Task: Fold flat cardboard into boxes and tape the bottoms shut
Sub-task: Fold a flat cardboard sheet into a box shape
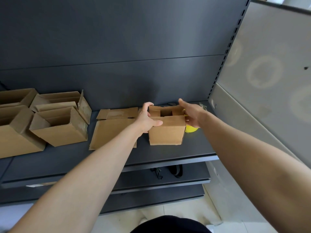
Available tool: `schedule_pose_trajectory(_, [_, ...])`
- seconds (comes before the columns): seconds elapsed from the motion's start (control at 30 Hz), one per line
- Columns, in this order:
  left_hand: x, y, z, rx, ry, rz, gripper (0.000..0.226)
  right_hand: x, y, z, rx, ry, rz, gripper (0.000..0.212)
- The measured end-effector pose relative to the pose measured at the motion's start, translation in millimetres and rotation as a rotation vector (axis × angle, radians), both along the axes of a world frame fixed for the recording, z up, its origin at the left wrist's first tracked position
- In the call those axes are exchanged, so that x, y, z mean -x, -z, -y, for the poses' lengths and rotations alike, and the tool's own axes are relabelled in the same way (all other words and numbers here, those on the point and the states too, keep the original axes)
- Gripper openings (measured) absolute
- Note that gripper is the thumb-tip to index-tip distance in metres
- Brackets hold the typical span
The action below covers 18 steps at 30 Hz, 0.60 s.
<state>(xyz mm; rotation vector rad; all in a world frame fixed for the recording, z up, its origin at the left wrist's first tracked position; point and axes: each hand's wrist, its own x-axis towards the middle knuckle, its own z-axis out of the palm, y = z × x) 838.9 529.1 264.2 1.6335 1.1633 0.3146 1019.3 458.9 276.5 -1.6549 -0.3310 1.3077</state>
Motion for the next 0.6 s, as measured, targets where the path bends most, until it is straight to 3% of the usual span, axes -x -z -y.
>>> schedule_pose_trajectory(0.1, [2.2,4.4,-0.1,0.013,-0.025,-0.013,0.052,4.2,6.1,2.0,-0.022,-0.023,0.039,0.025])
schedule_pose_trajectory(0.27, [-0.6,-0.1,-1.1,0.017,0.010,-0.033,0.025,6.3,10.8,3.1,-0.019,-0.037,0.134,0.032])
schedule_pose_trajectory(0.6, [-4.5,-2.2,0.3,-0.001,0.005,-0.025,0.017,7.8,17.1,-4.1,0.038,-0.072,0.415,0.023])
